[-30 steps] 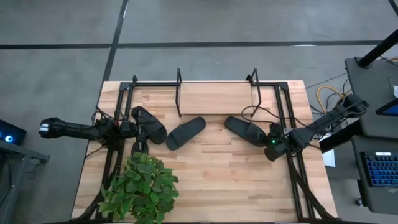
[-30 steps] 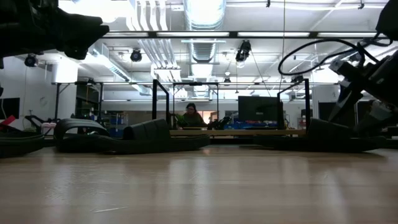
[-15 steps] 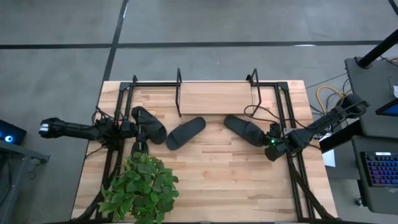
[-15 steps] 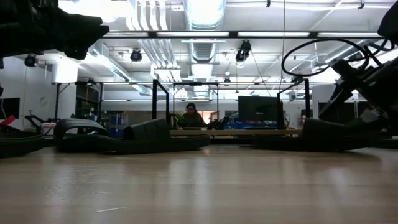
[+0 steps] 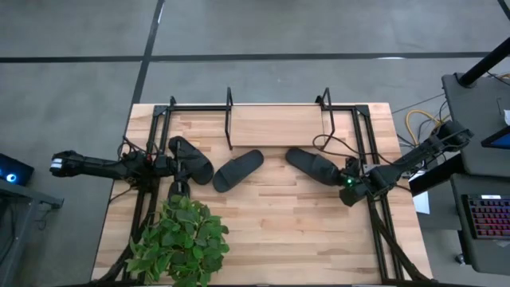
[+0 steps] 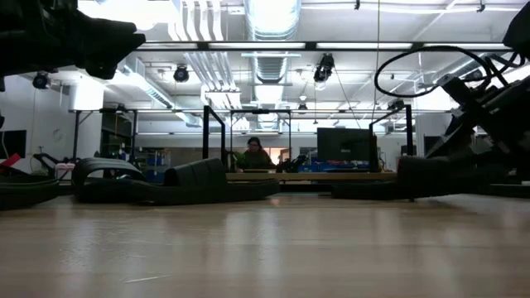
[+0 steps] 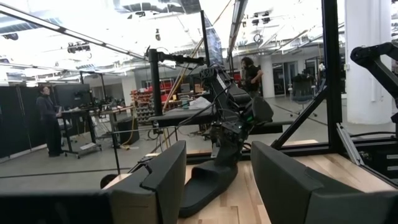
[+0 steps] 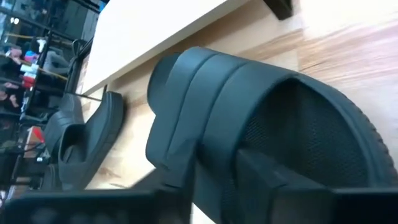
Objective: Pick and place slides into the shelf
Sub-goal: Put the black slipper on the shelf
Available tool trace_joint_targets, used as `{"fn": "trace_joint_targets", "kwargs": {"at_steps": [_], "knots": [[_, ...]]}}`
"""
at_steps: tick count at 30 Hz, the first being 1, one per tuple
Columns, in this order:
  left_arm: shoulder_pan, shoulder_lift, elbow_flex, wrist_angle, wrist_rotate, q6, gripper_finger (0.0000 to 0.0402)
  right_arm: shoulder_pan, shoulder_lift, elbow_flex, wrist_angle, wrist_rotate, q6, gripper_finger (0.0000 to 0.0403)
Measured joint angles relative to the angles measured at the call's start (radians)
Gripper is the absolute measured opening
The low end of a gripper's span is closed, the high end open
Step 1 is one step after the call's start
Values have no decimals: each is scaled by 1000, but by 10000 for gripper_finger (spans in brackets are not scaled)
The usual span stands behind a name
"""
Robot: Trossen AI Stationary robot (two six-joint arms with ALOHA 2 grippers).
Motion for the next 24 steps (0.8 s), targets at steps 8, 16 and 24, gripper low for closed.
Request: {"fn": "trace_joint_targets", "kwargs": {"at_steps": [8,16,24], "knots": [[0,0,0,0,-2,0,167,0,0,0,157,1,-166,12],[0,-1,0,1,-3,-2,167,3,1,97,196,50,-381,10],[0,23,0,2,-3,43,167,6,1,222,191,148,-683,9]]}}
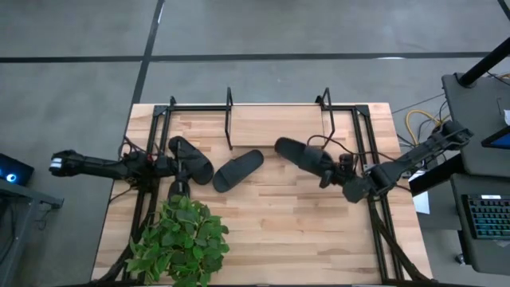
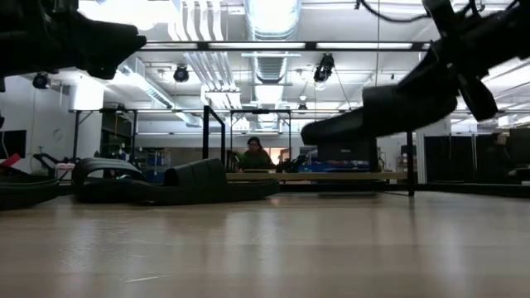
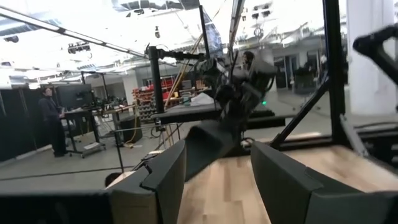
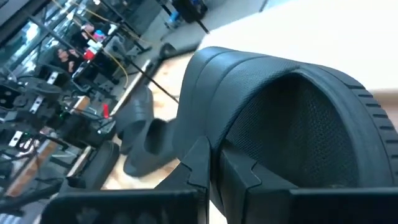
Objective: Pick and place slides into the shelf
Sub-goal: Put the black slipper on the shelf
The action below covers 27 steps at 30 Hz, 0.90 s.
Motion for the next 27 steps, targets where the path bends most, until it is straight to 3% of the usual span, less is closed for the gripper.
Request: {"fn": "trace_joint_targets", "kwargs": {"at_steps": [10,15,20,24,27], "knots": [[12,114,158,-21,-23,13,167,0,0,73,0,51,-286,9],[59,234,341,-230,-8,-18,167,0,0,113,3,55,-474,9],[156,369,506,-369,142,-71,166,0,0,160,11,76,-658,9],[257,467,578,-355,286,-85,166,0,0,196,39,67,-771,9],[329,537,605,-331,371,-110,166,0,0,218,126,3,-890,9]]}}
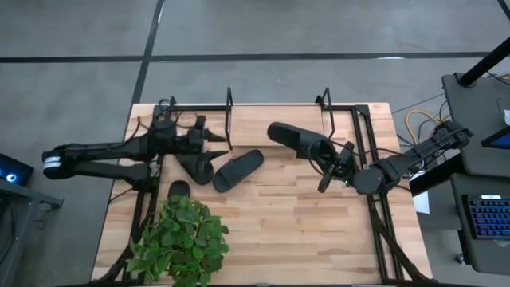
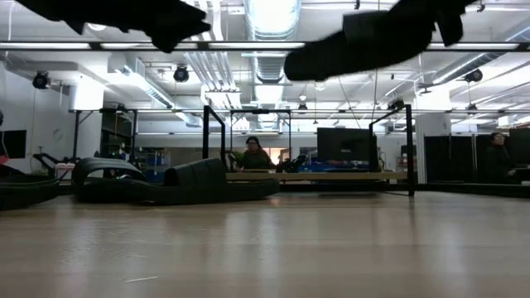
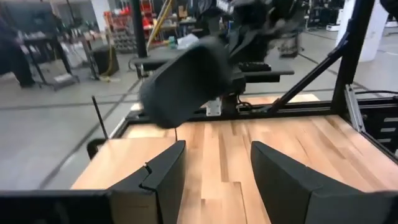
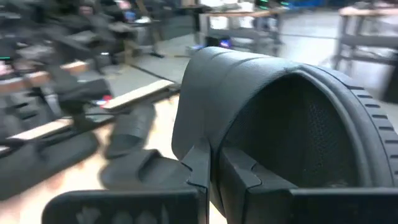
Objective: Pick and place slides into the shelf
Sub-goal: Put the black slipper on the shelf
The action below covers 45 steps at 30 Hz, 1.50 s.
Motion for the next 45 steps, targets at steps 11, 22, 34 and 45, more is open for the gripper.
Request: {"fn": "trace_joint_targets", "kwargs": {"at_steps": [11,22,34,45], "knots": [[123,133,68,142,268,-169,166,0,0,60,149,-149,-297,9],[130,258,179,152,424,-188,197,-17,5,135,182,-306,-436,9],[127,381,275,149,454,-196,278,-80,12,135,149,-322,-429,9],[125,398,299,228,443,-199,278,-138,12,134,127,-336,-418,9]]}}
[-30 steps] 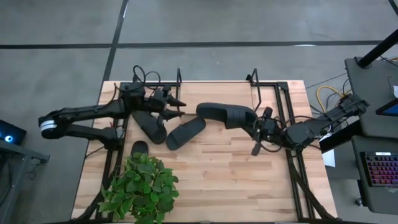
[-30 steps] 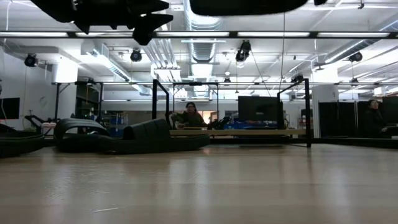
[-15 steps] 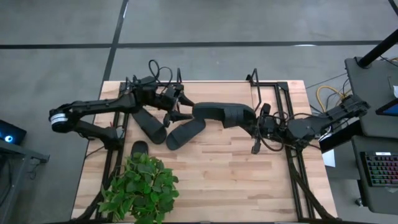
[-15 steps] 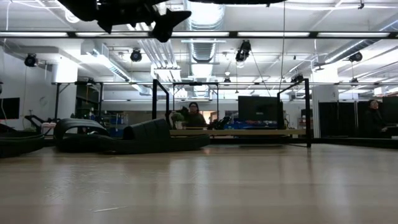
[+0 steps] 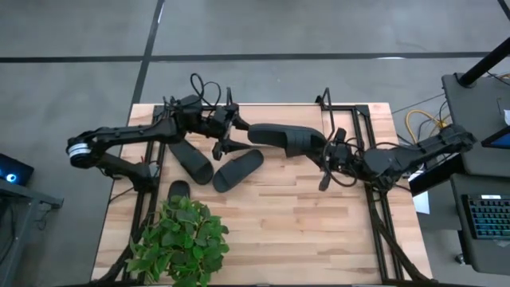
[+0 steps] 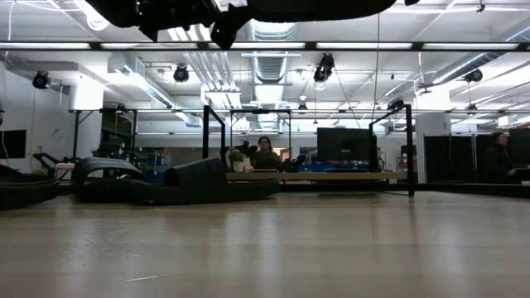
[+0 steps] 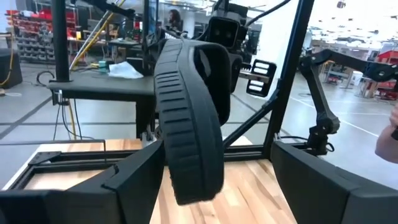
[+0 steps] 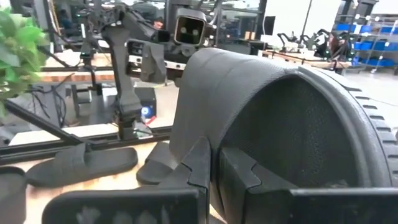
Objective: Pick and place slides into the shelf
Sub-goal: Put the black slipper on the shelf
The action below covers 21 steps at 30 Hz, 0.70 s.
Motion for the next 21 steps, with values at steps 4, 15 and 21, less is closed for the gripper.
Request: {"fn": "trace_joint_targets", "kwargs": {"at_steps": [4,15,21], "knots": [[-2,29,23,-1,0,1,278,-24,8,0,3,-45,17,8],[0,84,53,28,-5,2,235,-32,20,0,50,-89,11,8],[0,84,66,27,-9,2,118,-33,20,0,57,-102,8,8]]}}
